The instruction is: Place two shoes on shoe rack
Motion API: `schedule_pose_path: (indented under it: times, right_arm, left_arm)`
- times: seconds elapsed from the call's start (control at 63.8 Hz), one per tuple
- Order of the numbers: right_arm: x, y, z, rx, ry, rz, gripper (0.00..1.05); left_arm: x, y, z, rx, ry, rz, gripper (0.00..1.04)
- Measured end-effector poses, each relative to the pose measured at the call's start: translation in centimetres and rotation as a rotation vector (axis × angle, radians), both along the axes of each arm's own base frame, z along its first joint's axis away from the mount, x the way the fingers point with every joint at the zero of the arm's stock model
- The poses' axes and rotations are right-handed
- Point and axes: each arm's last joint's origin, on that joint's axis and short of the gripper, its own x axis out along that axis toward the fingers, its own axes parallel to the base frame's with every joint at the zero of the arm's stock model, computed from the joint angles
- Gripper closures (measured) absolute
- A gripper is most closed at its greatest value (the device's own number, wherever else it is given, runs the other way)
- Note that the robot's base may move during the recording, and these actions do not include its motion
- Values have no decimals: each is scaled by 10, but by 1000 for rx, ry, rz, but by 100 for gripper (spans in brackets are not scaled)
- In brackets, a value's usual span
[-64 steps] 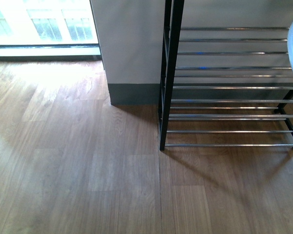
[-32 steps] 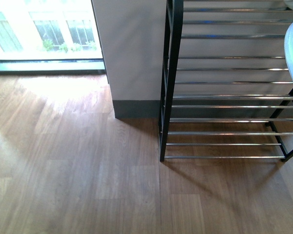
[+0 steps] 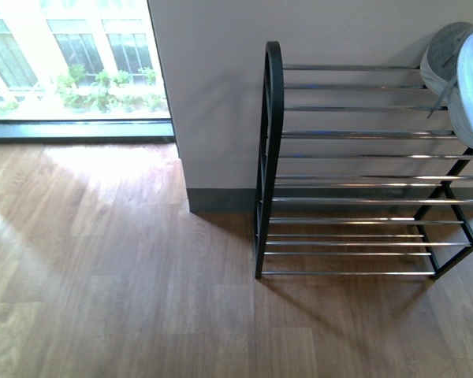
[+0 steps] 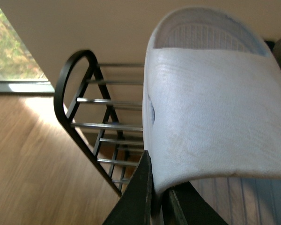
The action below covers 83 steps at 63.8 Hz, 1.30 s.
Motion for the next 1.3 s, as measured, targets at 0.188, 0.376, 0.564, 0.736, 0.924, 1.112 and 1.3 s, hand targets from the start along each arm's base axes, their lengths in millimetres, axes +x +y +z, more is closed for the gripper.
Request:
schedule_pose_path:
  times: [0.188,0.376,0.564,0.736,0.924,1.112,1.3]
  right_arm:
    - [13,10,6,38,-159,162,103]
    - [74,56,-4,-9,5,182,103]
    - [132,86,-35,-84,122,111,103]
    - [174,92,-66,-161,157,15,103]
    - [205,88,-87,-210,179,-10,103]
    - [232,75,-108,-245,238,-45,103]
    - [239,67,-110,-258,230,-62,90]
  left_arm:
    - [0,0,0,0,-2,1,103]
    - [0,0,0,0,-2,2,103]
    - [0,0,0,0,-2,0,103]
    - [0,0,0,0,-2,0,103]
    - [0,0,0,0,-2,0,103]
    - [0,0,0,0,-2,0,103]
    - [0,0,0,0,-2,0,103]
